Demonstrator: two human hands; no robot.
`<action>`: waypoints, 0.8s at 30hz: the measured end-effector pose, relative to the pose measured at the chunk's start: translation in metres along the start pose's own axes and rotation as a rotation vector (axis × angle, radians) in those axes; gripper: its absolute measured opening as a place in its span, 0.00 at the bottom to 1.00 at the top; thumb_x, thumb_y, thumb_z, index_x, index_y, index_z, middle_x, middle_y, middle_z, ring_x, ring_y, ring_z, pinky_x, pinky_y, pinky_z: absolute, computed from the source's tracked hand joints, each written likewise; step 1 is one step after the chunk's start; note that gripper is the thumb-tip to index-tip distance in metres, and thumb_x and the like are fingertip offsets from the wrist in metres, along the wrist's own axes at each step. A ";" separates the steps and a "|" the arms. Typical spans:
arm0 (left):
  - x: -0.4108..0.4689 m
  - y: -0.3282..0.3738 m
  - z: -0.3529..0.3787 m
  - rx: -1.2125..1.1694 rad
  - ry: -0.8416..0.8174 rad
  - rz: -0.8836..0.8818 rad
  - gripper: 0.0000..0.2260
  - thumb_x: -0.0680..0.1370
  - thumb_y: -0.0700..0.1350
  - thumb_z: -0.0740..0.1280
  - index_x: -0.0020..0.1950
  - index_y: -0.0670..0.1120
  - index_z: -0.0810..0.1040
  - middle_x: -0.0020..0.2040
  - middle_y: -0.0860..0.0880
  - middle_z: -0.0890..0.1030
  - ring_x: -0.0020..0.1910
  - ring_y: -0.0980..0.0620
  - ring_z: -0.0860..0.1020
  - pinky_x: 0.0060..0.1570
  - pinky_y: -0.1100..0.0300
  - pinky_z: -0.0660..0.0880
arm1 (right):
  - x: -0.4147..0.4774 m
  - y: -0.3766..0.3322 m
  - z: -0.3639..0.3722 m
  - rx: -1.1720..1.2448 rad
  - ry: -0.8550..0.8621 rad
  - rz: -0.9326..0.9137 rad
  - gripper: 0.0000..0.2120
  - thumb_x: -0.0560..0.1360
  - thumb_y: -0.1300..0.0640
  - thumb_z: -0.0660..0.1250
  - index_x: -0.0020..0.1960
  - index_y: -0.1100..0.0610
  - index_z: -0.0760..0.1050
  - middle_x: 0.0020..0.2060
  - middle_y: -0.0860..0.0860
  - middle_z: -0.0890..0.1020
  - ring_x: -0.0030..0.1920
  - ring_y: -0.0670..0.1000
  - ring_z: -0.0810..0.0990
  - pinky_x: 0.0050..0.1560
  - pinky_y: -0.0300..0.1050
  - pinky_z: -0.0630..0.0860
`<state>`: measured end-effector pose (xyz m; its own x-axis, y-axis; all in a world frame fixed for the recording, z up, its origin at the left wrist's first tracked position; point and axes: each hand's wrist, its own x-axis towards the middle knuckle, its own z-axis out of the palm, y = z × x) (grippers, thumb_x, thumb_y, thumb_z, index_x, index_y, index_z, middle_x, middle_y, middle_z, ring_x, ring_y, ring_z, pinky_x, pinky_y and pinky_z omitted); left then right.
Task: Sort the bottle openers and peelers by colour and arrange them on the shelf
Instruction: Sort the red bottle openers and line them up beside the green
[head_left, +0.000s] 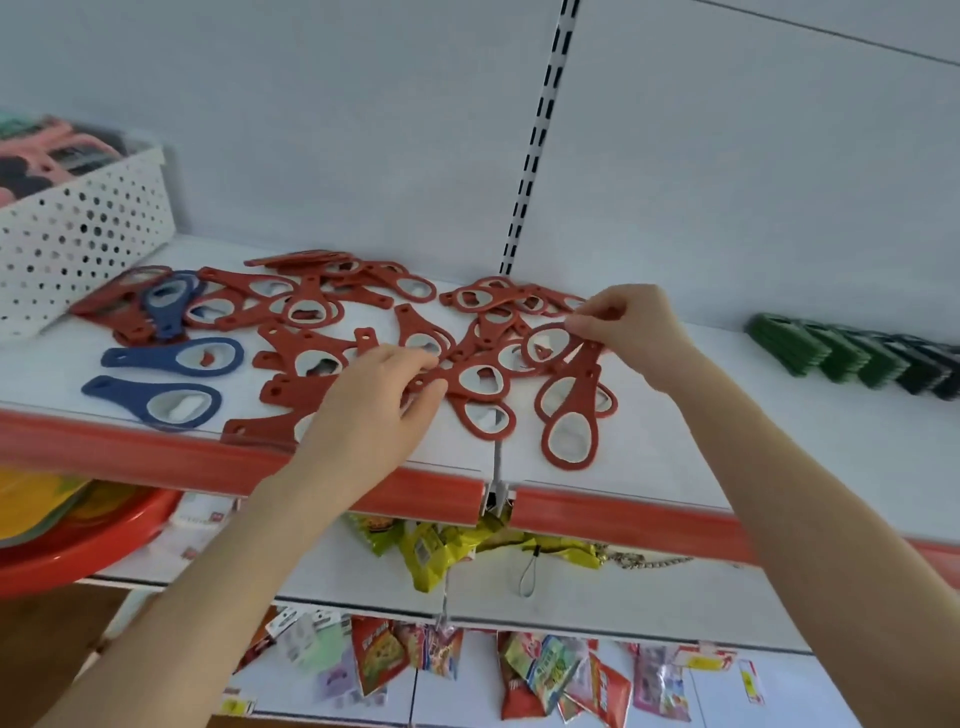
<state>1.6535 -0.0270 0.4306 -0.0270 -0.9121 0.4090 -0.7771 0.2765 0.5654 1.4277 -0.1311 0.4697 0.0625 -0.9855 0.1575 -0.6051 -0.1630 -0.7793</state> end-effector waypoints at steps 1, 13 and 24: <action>0.002 0.003 0.003 -0.060 0.026 -0.006 0.14 0.77 0.45 0.64 0.62 0.42 0.76 0.57 0.46 0.78 0.55 0.54 0.74 0.53 0.68 0.66 | -0.001 -0.002 -0.001 0.084 0.041 0.007 0.07 0.70 0.63 0.72 0.35 0.55 0.77 0.33 0.51 0.79 0.34 0.51 0.79 0.42 0.44 0.78; 0.045 0.051 0.027 -1.125 0.198 -0.517 0.16 0.71 0.57 0.68 0.56 0.54 0.76 0.60 0.50 0.77 0.59 0.51 0.76 0.59 0.50 0.74 | -0.021 -0.032 0.039 0.783 -0.031 0.197 0.04 0.73 0.62 0.68 0.45 0.64 0.78 0.44 0.62 0.82 0.42 0.58 0.81 0.49 0.53 0.80; 0.061 0.051 0.030 -1.458 0.452 -0.545 0.07 0.79 0.41 0.63 0.41 0.42 0.73 0.27 0.50 0.74 0.29 0.54 0.75 0.38 0.54 0.79 | -0.047 -0.028 0.040 0.620 -0.233 0.123 0.04 0.74 0.63 0.67 0.40 0.60 0.76 0.33 0.52 0.80 0.33 0.45 0.80 0.40 0.37 0.80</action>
<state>1.5930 -0.0774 0.4631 0.4192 -0.9070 -0.0402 0.6007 0.2439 0.7614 1.4738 -0.0820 0.4600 0.2338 -0.9716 -0.0358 -0.0552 0.0235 -0.9982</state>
